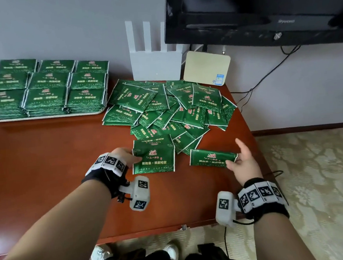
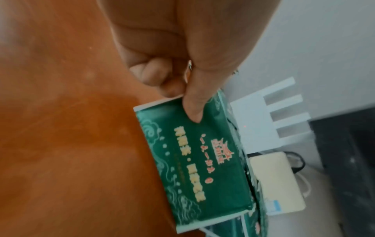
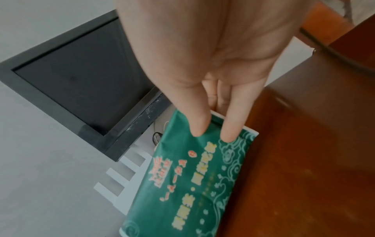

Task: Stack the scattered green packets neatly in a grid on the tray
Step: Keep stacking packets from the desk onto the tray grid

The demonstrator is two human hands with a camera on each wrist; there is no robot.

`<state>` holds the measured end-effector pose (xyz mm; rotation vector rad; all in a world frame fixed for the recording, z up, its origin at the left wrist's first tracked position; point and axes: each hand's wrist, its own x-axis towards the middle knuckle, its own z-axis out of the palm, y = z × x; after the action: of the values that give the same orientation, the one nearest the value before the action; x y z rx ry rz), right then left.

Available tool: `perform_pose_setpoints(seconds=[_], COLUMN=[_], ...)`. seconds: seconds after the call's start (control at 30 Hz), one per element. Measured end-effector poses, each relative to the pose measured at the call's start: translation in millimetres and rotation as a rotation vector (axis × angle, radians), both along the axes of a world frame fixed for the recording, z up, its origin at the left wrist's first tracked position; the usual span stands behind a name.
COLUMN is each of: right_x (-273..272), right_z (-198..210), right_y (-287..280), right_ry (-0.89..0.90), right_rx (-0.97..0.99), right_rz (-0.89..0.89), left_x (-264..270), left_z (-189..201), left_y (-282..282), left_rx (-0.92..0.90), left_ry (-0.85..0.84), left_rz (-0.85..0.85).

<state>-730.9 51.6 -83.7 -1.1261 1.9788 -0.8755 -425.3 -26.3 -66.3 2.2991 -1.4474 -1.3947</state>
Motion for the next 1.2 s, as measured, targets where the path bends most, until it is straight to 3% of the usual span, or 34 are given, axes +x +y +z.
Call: perform_pose_setpoints(seconds=[0.07, 0.23, 0.37, 0.53, 0.7, 0.8, 0.97, 1.2], right_x=[4, 19, 28, 31, 34, 31, 27, 30], right_z=[1, 2, -1, -8, 6, 1, -18, -10], right_y=[-5, -18, -29, -31, -37, -41, -46, -58], right_ry=[0.119, 0.047, 0.150, 0.232, -0.079, -0.024, 0.115, 0.061], right_rx=[0.004, -0.085, -0.095, -0.066, -0.086, -0.106, 0.028, -0.091], right_rz=[0.070, 0.108, 0.078, 0.072, 0.039, 0.068, 0.220, 0.135], left_x=[6, 22, 32, 32, 32, 30, 26, 27], left_z=[6, 15, 16, 5, -6, -7, -16, -22], left_y=[3, 8, 16, 25, 17, 13, 9, -3], left_rx=[-0.078, -0.310, -0.352, -0.336, -0.339, -0.285, -0.238, -0.300], left_ry=[0.094, 0.207, 0.289, 0.117, -0.048, -0.069, -0.019, 0.009], left_rz=[0.074, 0.232, 0.294, 0.084, 0.115, 0.121, 0.119, 0.099])
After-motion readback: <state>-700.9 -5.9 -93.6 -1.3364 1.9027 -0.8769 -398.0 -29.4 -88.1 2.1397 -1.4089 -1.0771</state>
